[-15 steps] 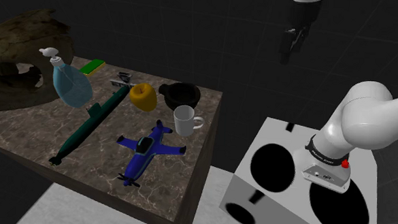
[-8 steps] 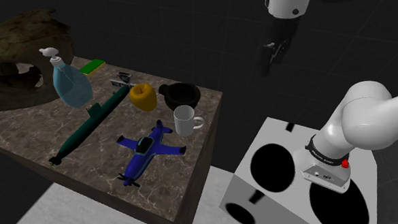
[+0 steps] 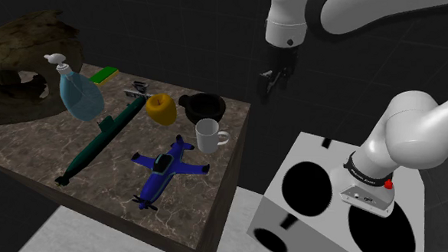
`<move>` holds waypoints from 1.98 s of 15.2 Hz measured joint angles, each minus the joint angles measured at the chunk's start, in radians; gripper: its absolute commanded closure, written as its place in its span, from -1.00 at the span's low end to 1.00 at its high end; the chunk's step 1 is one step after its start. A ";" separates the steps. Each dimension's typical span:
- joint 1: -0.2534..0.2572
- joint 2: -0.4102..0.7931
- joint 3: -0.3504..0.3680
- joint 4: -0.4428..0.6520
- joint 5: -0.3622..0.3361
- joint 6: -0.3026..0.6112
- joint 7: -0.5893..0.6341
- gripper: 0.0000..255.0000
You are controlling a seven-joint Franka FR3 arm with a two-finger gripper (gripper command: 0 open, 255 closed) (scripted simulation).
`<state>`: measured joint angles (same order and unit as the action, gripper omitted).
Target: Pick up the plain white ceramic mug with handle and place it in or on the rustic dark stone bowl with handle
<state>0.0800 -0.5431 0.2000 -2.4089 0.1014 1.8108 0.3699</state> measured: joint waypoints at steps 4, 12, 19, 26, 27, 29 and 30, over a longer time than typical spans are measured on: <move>0.008 0.131 0.067 0.050 0.002 0.108 0.080 -1.00; 0.013 0.386 0.172 0.189 -0.071 0.269 0.250 -1.00; 0.045 0.645 0.223 0.373 -0.216 0.354 0.425 -1.00; 0.053 0.705 0.218 0.357 -0.255 0.425 0.457 -1.00; 0.053 0.713 0.217 0.355 -0.260 0.434 0.460 -1.00; 0.054 0.719 0.216 0.355 -0.264 0.441 0.463 -1.00; 0.055 0.721 0.216 0.354 -0.265 0.443 0.464 -1.00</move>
<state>0.1347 0.1776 0.4159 -2.0548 -0.1636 2.2533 0.8340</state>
